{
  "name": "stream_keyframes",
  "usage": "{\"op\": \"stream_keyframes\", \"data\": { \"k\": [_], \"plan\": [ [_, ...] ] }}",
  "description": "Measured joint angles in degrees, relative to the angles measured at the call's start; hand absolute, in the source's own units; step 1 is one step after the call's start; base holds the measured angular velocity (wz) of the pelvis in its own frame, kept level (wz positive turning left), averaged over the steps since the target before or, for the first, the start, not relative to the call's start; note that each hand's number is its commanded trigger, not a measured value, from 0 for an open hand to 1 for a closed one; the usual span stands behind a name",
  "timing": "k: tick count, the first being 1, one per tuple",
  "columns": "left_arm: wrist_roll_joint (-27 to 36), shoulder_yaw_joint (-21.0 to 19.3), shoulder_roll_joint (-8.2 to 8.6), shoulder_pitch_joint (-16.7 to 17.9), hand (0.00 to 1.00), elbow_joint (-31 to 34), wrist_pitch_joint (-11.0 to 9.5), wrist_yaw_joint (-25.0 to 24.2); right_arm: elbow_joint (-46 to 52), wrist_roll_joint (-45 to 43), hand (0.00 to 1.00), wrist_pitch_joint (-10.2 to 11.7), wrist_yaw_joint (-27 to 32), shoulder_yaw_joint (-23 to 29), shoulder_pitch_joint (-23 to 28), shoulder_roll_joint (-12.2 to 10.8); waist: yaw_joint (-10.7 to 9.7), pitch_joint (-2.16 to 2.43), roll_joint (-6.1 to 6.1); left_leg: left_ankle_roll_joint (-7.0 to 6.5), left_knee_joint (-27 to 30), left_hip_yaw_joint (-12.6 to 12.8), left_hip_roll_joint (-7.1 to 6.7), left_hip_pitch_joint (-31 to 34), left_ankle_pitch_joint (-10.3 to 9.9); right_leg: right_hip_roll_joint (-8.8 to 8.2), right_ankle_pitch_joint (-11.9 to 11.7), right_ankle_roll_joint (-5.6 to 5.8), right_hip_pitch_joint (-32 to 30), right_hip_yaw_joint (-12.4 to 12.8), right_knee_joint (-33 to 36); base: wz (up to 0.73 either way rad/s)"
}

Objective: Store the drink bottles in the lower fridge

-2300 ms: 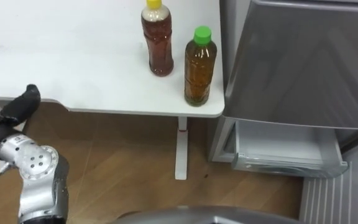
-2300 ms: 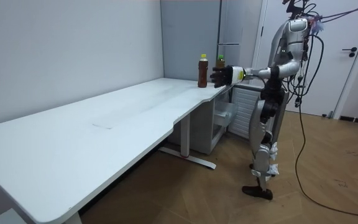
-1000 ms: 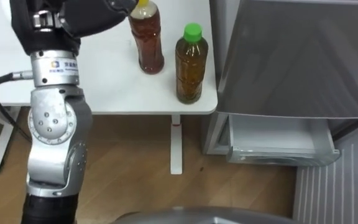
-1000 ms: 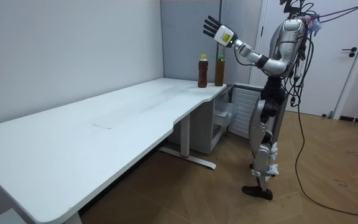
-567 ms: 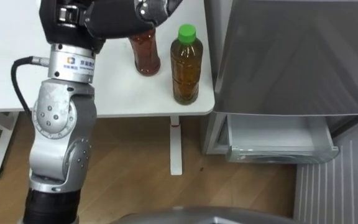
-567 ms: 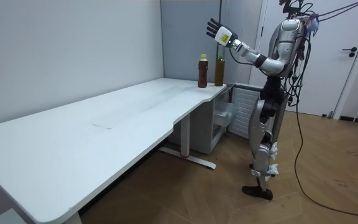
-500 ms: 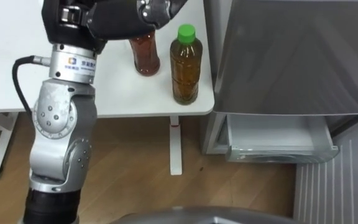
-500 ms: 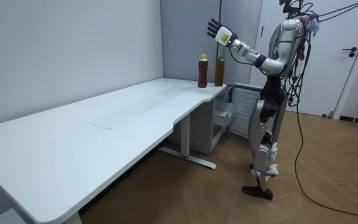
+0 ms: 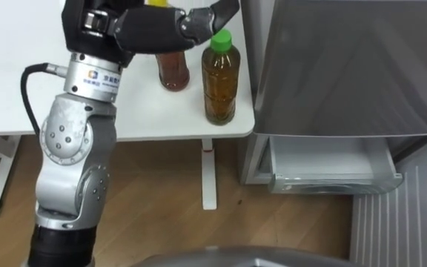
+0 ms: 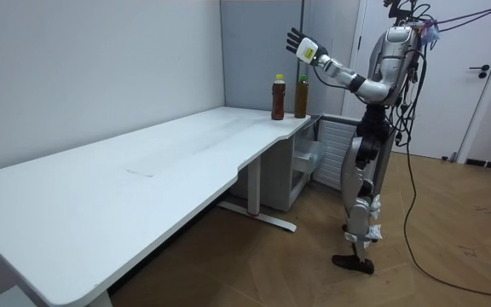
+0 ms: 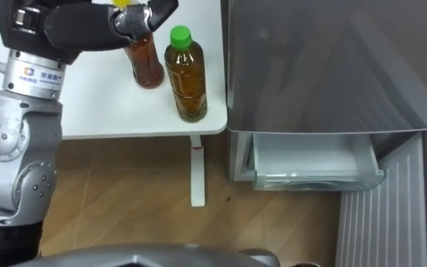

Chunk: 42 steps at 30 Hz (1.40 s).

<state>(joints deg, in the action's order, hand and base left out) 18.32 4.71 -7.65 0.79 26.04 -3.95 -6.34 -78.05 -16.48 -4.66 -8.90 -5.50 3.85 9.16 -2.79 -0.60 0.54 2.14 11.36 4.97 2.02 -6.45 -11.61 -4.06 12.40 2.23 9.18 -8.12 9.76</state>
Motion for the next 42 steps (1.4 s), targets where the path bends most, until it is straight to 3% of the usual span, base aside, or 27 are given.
{"op": "stream_keyframes", "data": {
  "k": [17, 28, 36, 42],
  "plan": [
    [0.0, 0.4, -0.06, 0.0, 0.00, 0.0, 1.5, -1.7, 0.0, 0.0, 0.00, -0.3, 0.0, 0.0, 0.2, 0.0, -0.2, 0.18, -0.32, 0.00, 0.0, 0.4, 0.08, -0.2, 0.0, 0.00, 0.0, 0.00, 0.0, 0.2, 0.1, 0.00],
    [0.0, 4.7, -0.87, 1.0, 0.00, -1.1, 1.6, -3.1, 0.3, -0.2, 0.00, -0.2, 0.1, -0.1, 0.3, 0.1, -0.2, -0.03, -0.76, 0.00, 0.0, 0.7, 0.15, 0.0, 0.0, 0.00, 0.0, 0.02, -0.2, 0.3, 0.1, 0.00],
    [0.0, 6.0, -0.84, 1.1, 0.00, -1.4, 2.4, -3.3, 0.3, -0.1, 0.00, -0.3, 0.2, -0.2, 0.1, 0.2, -0.2, 0.02, -0.88, 0.00, -0.1, 1.0, 0.17, 0.0, 0.0, 0.00, 0.0, 0.01, -0.3, 0.3, 0.0, 0.00],
    [0.0, 9.2, -1.10, 1.5, 0.00, -1.4, 3.0, -3.3, 0.1, -0.1, 0.00, -0.3, 0.8, -0.7, -0.1, 0.2, -0.8, 0.02, -0.79, 0.00, -0.2, 1.0, 0.17, 0.0, 0.0, 0.00, 0.0, 0.01, -0.3, 0.2, 0.0, 0.00]
  ]
}}
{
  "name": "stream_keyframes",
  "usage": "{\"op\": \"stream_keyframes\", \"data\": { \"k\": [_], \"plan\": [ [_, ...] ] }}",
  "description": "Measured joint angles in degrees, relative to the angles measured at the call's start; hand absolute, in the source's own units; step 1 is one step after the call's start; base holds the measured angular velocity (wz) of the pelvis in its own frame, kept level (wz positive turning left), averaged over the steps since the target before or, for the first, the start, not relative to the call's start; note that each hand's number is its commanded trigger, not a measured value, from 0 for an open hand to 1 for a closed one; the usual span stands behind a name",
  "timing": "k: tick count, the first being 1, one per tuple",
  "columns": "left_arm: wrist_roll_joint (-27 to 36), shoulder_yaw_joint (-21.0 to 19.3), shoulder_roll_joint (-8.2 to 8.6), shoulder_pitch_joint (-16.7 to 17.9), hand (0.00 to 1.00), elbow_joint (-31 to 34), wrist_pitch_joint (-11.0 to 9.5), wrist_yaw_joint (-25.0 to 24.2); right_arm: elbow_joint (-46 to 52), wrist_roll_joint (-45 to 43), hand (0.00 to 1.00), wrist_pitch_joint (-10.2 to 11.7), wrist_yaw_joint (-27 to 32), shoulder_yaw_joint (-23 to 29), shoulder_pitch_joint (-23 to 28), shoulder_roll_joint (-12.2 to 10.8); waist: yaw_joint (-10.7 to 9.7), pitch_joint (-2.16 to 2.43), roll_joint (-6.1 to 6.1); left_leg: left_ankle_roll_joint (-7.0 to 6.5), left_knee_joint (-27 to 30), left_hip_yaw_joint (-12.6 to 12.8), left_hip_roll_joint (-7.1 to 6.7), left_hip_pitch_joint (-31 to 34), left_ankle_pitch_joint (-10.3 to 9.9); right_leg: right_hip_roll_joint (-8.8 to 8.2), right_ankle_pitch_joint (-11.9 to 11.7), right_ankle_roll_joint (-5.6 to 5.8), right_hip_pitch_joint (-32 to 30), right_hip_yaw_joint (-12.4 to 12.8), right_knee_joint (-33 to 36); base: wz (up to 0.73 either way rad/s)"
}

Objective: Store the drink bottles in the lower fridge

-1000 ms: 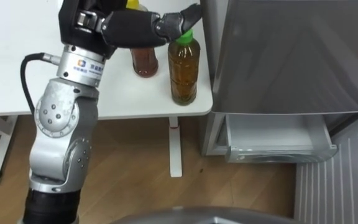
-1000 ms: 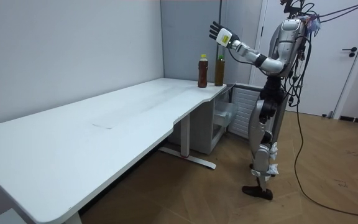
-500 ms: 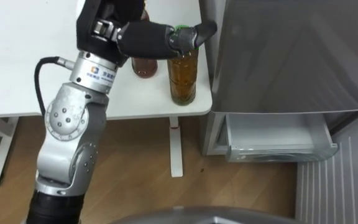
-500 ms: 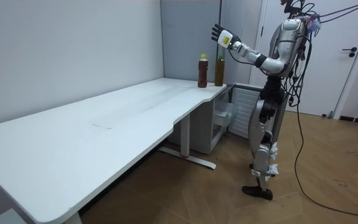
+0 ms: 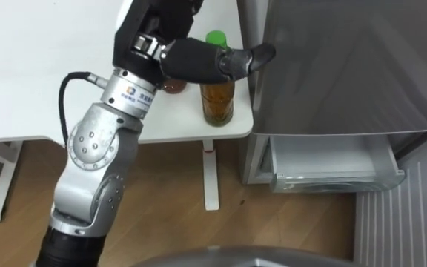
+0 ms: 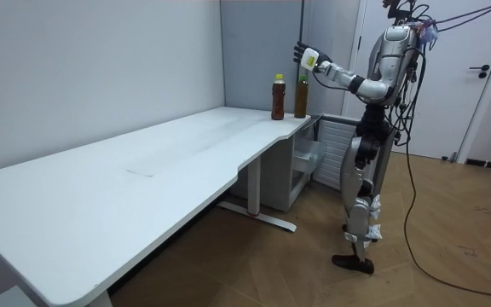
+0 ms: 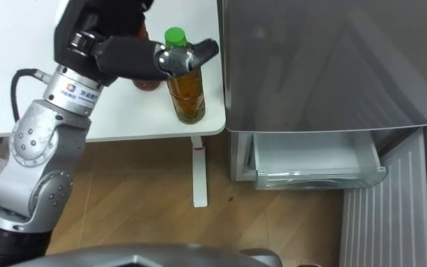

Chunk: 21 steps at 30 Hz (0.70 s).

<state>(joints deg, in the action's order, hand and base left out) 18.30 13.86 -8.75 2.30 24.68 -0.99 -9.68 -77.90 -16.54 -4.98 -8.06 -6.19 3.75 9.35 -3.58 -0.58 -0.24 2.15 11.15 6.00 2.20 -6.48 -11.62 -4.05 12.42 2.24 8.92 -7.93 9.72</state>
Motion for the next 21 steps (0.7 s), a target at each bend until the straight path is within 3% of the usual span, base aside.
{"op": "stream_keyframes", "data": {
  "k": [6, 21],
  "plan": [
    [-0.5, 1.4, -1.33, 0.0, 0.00, 0.0, 0.9, -0.9, -0.1, 0.0, 0.00, 0.0, 0.6, -1.4, -0.2, 0.0, -1.0, 0.09, 0.35, 0.00, 0.0, 0.0, 0.00, 0.0, 0.0, 0.00, 0.0, 0.00, 0.0, 0.0, -0.1, 0.00],
    [-0.5, 2.2, -1.29, 0.6, 0.00, 0.0, 1.0, -1.1, 0.1, -1.9, 0.00, 0.0, 0.4, -1.5, 0.1, -0.1, -0.9, 0.12, 0.59, 0.00, -0.3, 0.0, 0.00, -0.2, 0.0, 0.03, 0.0, -0.01, 0.0, 0.0, 0.1, 0.00]
  ]
}}
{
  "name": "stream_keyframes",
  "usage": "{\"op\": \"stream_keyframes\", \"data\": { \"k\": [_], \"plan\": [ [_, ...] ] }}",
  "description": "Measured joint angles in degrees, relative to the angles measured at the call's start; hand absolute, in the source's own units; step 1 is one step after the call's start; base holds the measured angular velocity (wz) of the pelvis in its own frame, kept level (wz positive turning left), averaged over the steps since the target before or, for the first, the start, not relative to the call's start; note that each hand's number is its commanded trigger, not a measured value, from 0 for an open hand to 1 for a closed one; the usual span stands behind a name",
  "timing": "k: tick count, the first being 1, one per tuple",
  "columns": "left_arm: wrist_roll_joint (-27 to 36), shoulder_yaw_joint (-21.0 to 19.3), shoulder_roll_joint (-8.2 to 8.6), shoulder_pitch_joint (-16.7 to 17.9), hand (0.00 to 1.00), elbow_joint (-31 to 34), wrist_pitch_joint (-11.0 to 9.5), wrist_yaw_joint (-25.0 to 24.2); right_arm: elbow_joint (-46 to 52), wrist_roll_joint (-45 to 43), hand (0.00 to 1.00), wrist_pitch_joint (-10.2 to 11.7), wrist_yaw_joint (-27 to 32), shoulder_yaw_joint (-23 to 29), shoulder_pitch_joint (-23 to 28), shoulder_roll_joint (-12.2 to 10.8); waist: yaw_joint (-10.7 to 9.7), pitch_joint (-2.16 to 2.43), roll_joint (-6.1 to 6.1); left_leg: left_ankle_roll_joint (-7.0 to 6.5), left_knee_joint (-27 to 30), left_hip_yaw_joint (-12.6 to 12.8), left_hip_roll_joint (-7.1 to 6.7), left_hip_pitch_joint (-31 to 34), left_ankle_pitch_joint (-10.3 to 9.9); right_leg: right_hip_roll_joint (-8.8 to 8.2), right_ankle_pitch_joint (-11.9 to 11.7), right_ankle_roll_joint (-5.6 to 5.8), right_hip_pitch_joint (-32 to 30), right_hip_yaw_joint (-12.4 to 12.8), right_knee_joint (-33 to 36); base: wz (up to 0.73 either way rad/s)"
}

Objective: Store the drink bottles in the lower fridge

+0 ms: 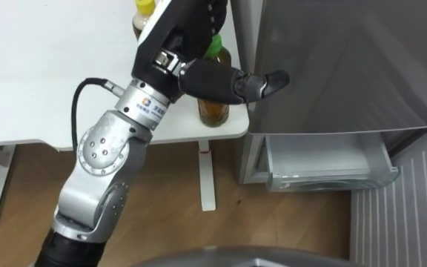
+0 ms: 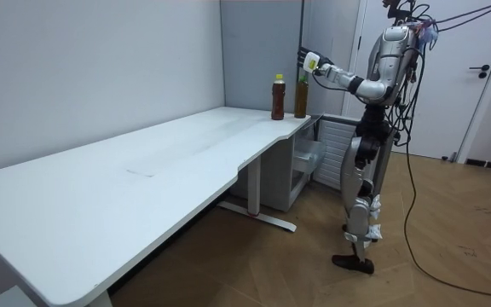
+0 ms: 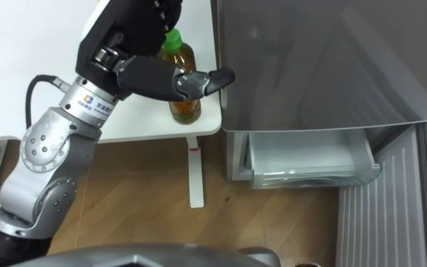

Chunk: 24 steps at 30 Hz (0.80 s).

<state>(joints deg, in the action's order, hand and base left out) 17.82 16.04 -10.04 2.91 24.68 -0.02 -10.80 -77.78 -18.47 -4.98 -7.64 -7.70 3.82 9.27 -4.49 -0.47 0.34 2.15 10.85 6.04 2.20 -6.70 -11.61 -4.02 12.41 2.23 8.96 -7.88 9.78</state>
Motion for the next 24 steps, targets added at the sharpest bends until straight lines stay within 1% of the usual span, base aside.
{"op": "stream_keyframes", "data": {
  "k": [2, 5, 7, 10, 17, 24],
  "plan": [
    [0.0, 0.0, 0.00, 0.0, 0.00, 0.0, 0.0, 0.0, 0.0, 0.0, 0.00, 0.0, 0.0, 0.0, 0.0, 0.0, 0.0, -0.02, 0.07, 0.00, 0.0, 0.0, 0.00, 0.0, 0.0, 0.00, 0.0, 0.00, 0.0, 0.0, 0.0, 0.00],
    [0.0, 0.0, 0.01, 1.0, 0.00, 0.0, 0.0, 0.0, 0.0, -0.1, 0.00, 0.0, 0.0, 0.0, 0.1, 0.0, 0.0, 0.02, 0.31, 0.00, 0.0, 0.0, 0.00, 0.0, 0.0, 0.00, 0.0, 0.00, 0.0, 0.0, 0.0, 0.00],
    [0.0, -0.1, -0.02, 1.7, 0.00, 0.0, 0.0, 0.0, 0.0, -0.1, 0.00, 0.0, 0.0, 0.0, 0.0, -0.1, 0.0, -0.03, 0.61, 0.00, 0.0, 0.0, 0.00, 0.0, 0.0, 0.00, 0.0, 0.00, 0.0, 0.0, -0.1, 0.00],
    [0.0, -0.2, -0.03, 1.8, 0.00, 0.0, 0.0, 0.0, 0.0, -0.1, 0.00, 0.0, -0.1, 0.0, 0.0, -0.1, 0.2, -0.03, 0.86, 0.00, 0.0, 0.0, 0.00, 0.1, 0.0, 0.00, 0.0, 0.00, 0.0, 0.0, -0.1, 0.00],
    [0.0, -0.8, 0.07, 1.7, 0.00, 0.0, 0.0, 0.1, 0.2, -0.3, 0.00, 0.2, -0.8, 0.0, 0.2, -0.1, 0.2, 0.09, 0.66, 0.00, 0.0, 0.0, 0.02, 0.0, 0.0, 0.00, 0.0, 0.00, 0.0, 0.0, 0.0, 0.00],
    [0.0, -2.4, 0.05, 1.7, 0.00, 0.0, -0.1, 0.6, 0.3, -0.1, 0.00, 0.6, -1.3, 0.0, 0.2, -0.1, 0.2, 0.10, 0.64, 0.00, 0.1, 0.0, 0.02, 0.0, 0.0, 0.00, 0.0, 0.00, 0.1, 0.0, 0.0, 0.00]
  ]
}}
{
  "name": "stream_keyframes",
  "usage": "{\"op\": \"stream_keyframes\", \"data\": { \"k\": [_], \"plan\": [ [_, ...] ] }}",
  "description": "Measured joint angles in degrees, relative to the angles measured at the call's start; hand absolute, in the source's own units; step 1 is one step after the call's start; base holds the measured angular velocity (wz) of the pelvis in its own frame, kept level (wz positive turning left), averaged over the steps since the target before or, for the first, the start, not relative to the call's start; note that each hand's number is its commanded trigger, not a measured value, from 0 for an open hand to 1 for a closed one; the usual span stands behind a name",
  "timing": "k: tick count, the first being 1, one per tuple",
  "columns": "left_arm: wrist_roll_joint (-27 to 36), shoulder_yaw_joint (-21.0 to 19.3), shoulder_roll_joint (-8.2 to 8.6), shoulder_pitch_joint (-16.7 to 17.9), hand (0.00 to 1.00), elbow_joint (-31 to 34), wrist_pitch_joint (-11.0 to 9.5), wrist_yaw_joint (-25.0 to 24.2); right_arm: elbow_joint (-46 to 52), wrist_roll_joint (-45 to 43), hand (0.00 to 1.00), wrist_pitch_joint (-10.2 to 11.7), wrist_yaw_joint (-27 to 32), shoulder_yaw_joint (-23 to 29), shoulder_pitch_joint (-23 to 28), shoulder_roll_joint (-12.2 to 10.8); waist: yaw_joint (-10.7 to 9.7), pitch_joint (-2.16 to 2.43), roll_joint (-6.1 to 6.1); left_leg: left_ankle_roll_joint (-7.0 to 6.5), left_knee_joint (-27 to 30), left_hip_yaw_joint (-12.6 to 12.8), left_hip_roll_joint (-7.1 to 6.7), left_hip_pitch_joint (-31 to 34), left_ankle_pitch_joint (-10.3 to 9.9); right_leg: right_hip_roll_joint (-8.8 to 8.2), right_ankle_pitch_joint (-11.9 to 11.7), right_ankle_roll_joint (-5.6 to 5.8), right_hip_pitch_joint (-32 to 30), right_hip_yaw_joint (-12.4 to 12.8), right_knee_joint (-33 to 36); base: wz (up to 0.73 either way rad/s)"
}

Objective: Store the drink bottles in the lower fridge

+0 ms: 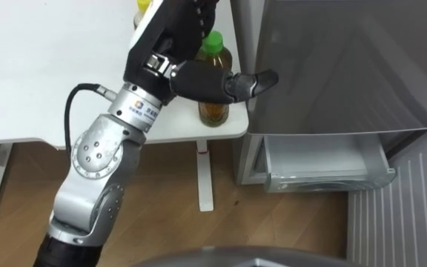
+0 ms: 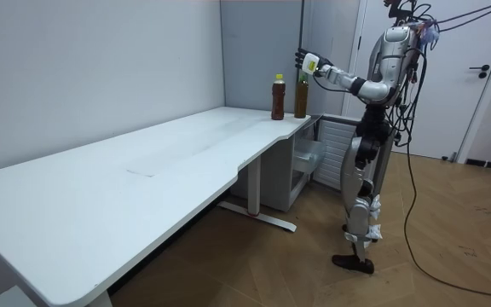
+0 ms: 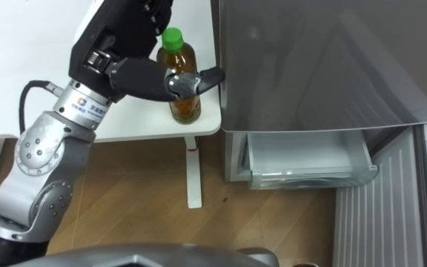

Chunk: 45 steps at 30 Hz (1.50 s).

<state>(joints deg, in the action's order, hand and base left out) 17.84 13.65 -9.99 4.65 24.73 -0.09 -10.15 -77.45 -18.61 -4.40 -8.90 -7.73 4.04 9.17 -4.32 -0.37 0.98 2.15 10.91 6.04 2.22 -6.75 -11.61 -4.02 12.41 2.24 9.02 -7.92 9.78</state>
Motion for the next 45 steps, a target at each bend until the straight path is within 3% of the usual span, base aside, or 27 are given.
{"op": "stream_keyframes", "data": {
  "k": [14, 29, 36, 45],
  "plan": [
    [0.0, -0.1, -0.03, -0.1, 0.00, 0.0, 0.0, 0.0, -0.1, 0.0, 0.00, 0.1, 0.0, 0.0, 0.0, 0.0, 0.0, -0.15, -0.72, 0.00, 0.0, 0.0, 0.00, 0.0, 0.0, 0.00, 0.0, 0.00, 0.0, 0.0, -0.1, 0.00],
    [0.0, 0.1, -0.07, 0.0, 0.00, -0.2, 0.0, 0.0, -0.6, 0.1, 0.00, -0.5, 0.3, 0.0, 0.2, 0.0, -0.1, -0.22, -0.62, 0.00, -0.1, 0.0, 0.00, 0.0, 0.0, 0.00, 0.0, 0.01, 0.0, 0.0, -0.1, 0.00],
    [-0.1, -0.7, -0.11, 0.0, 0.00, -4.5, -0.3, 0.1, -0.7, 0.1, 0.00, -0.6, 0.7, 0.1, 0.3, 0.0, -0.1, -0.24, -0.64, 0.00, 0.0, 0.0, 0.00, 0.1, 0.0, 0.00, 0.0, 0.01, -0.1, 0.0, -0.2, 0.00],
    [-2.4, -2.4, -0.08, 0.0, 0.00, -5.3, -0.3, 1.2, -0.7, 0.1, 0.00, -0.6, 1.2, 0.0, 0.2, 0.0, 0.3, -0.27, -0.81, 0.00, 0.0, 0.0, 0.00, 0.1, 0.0, 0.00, 0.0, 0.01, -0.1, 0.0, -0.1, 0.00]
  ]
}}
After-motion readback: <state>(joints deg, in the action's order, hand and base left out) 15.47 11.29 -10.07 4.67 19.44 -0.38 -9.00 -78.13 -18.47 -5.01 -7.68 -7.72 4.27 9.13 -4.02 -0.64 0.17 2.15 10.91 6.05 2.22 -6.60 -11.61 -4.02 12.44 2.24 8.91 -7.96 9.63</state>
